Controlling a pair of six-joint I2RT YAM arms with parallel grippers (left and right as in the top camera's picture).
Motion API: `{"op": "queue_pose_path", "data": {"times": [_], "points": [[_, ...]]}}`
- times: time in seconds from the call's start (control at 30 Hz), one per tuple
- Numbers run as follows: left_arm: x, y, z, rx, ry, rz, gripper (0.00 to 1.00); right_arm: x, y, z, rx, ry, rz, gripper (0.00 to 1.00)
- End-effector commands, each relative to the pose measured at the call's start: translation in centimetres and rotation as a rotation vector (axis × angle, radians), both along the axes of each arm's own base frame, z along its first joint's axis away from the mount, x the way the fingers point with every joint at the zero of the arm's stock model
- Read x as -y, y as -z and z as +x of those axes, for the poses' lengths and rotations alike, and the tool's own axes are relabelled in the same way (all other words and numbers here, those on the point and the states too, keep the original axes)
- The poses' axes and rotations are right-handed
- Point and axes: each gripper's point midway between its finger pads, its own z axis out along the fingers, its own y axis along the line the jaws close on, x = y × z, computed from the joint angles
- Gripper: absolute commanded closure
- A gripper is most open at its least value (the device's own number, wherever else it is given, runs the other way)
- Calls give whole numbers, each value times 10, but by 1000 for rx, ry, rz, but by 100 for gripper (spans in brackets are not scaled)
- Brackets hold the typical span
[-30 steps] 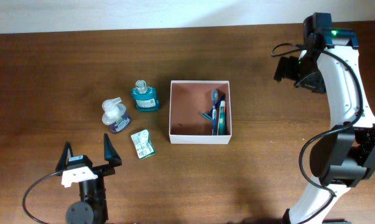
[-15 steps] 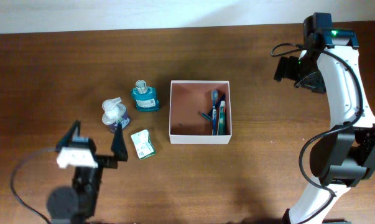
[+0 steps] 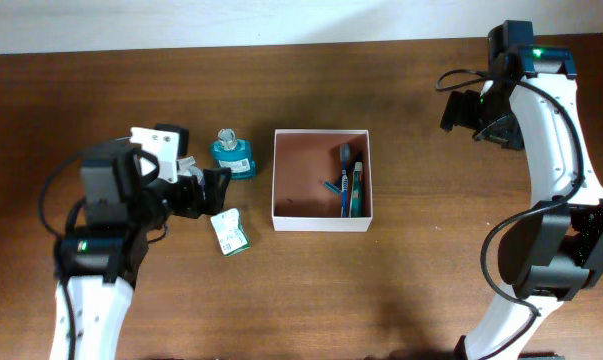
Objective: Pack container
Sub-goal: 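Move the left gripper over the green-white soap bar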
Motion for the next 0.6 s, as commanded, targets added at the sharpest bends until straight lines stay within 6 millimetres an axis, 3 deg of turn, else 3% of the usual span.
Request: {"op": "queue_pose_path", "data": {"times": [0.0,0.2,0.57], "points": [[11,17,3,-81,60,-50,1,2,-9,1,24,3,-14,2],[18,40,4,-173,88,-85,1,2,-9,1,24,3,-14,1],[24,46,-8,-263,64,-152,1,2,-9,1,24,3,-14,1]]}}
